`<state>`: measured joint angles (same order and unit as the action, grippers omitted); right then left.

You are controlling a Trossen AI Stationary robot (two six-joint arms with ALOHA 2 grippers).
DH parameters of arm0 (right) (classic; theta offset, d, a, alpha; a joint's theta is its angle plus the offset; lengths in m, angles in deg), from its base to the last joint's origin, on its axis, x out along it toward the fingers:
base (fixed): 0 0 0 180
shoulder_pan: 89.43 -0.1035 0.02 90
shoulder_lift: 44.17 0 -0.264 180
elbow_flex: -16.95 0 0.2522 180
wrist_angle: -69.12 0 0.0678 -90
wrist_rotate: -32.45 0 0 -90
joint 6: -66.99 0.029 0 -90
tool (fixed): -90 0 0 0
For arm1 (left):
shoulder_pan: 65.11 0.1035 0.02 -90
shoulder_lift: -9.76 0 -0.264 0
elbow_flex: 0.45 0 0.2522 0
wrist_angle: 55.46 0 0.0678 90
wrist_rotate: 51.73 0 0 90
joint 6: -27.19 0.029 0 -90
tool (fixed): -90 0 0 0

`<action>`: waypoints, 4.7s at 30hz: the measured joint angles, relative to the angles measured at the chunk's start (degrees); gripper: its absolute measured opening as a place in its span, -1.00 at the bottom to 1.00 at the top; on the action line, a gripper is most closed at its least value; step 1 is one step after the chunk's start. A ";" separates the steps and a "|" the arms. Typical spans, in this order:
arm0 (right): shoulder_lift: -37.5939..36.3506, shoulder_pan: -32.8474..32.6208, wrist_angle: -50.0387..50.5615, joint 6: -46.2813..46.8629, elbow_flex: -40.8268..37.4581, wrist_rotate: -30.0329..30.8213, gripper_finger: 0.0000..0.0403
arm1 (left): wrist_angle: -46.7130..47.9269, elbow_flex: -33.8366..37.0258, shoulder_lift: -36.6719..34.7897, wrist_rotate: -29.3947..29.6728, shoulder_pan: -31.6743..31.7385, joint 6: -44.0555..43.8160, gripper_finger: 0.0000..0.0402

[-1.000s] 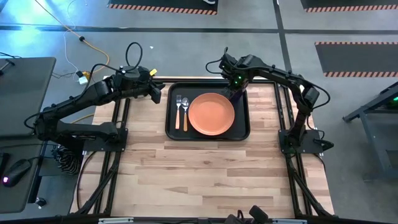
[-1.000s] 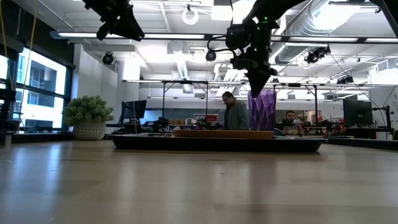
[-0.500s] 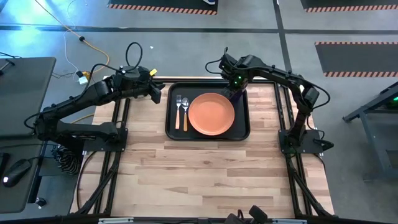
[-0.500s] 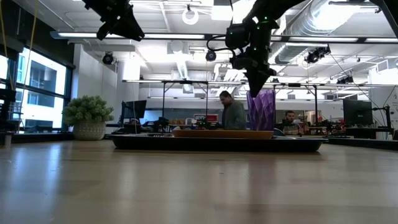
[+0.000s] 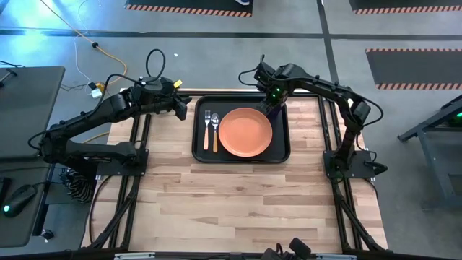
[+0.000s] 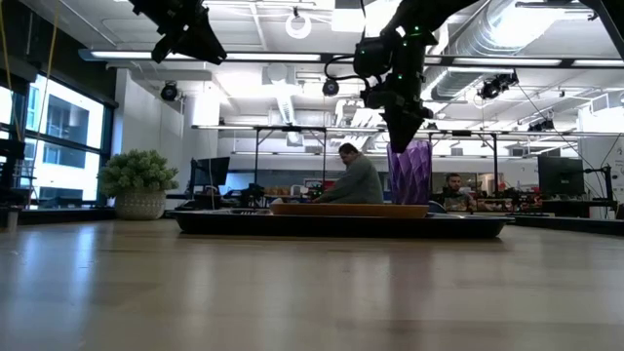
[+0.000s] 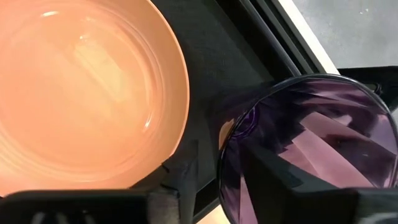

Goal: Pick and place plate/cup/fork/spoon on tray
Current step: Return to Home Position

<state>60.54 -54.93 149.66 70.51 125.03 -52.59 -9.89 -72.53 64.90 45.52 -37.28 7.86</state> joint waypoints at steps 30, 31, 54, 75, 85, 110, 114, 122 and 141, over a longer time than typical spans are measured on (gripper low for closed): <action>-14.06 -7.45 -13.71 6.99 3.73 -5.75 -0.35 | 0.02 0.00 0.00 0.00 0.01 0.00 -0.62; -16.66 -8.86 -18.19 7.01 0.36 -4.76 -0.36 | 0.00 0.00 0.00 0.00 -0.02 0.00 -0.62; -59.81 -25.45 -88.49 7.46 -67.35 -3.63 -0.36 | 0.02 0.00 0.00 -0.01 -0.04 0.00 -0.62; -91.08 -25.55 -86.49 8.33 -92.94 -6.60 -0.36 | 0.02 0.00 0.00 -0.02 -0.04 0.00 -0.62; -93.21 -25.55 -74.93 8.13 -93.70 -8.23 -0.36 | 0.02 0.00 0.00 -0.02 -0.04 0.00 -0.62; -97.90 -25.51 -67.34 -11.10 -93.66 -5.04 -0.36 | 0.04 0.00 0.00 -0.02 -0.04 0.00 -0.62; -101.28 -25.51 -67.29 -12.54 -93.66 -5.24 -0.36 | 0.04 0.00 0.00 -0.02 -0.04 0.00 -0.62; -104.57 -25.51 -67.42 -10.15 -93.64 -7.24 -0.36 | 0.04 0.00 0.00 -0.02 -0.06 0.00 -0.62; -104.37 -25.53 -67.42 -3.48 -93.64 -7.15 -0.36 | 0.02 0.00 0.00 -0.02 -0.04 0.00 -0.62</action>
<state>-43.83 -80.46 82.23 67.02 31.40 -59.75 -9.87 -72.53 64.90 45.50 -37.32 7.86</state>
